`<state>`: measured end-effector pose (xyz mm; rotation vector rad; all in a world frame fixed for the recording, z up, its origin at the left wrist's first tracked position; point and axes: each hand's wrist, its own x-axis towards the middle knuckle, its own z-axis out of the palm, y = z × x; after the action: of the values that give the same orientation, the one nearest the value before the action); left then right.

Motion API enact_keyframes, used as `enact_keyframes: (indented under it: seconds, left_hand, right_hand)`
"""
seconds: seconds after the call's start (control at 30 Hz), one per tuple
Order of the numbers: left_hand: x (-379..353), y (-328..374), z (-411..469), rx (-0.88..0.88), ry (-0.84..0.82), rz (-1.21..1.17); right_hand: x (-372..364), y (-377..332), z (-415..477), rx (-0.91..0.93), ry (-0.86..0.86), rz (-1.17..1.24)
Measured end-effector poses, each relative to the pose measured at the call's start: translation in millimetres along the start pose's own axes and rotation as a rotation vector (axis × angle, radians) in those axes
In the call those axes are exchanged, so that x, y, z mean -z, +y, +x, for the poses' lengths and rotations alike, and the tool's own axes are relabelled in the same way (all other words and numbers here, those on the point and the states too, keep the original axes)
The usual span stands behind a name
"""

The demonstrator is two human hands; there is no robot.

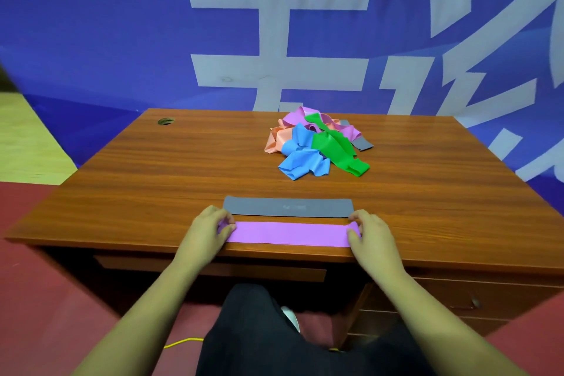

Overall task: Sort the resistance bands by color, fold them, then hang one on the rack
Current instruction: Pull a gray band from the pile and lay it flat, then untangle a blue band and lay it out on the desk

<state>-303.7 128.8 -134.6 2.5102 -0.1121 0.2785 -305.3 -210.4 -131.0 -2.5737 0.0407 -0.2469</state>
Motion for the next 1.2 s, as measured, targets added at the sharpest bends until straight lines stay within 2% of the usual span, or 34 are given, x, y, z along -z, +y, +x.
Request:
enact_keyframes:
  seconds: [0.13, 0.23, 0.47, 0.6, 0.77, 1.0, 1.2]
  left_hand:
    - [0, -14, -8, -0.064, -0.016, -0.005]
    - [5, -22, -11, -0.139, -0.083, 0.007]
    - [10, -26, -13, -0.152, -0.102, 0.006]
    - [13, -10, 2, -0.161, -0.059, -0.011]
    - [7, 34, 66, -0.194, -0.033, 0.052]
    - [-31, 75, 138, -0.086, -0.069, 0.054]
    - [-73, 64, 173, 0.048, -0.133, 0.042]
  right_hand:
    - [-3, 9, -7, 0.113, 0.058, -0.086]
    - [-1, 12, -9, 0.254, -0.082, -0.11]
    - [4, 19, -10, 0.302, -0.094, -0.101]
    - [11, 13, 3, 0.29, -0.087, -0.077]
    - [21, -22, 55, 0.281, -0.064, -0.124]
    - [-1, -60, 109, 0.242, -0.131, -0.248]
    - [-32, -58, 146, 0.141, -0.138, -0.2]
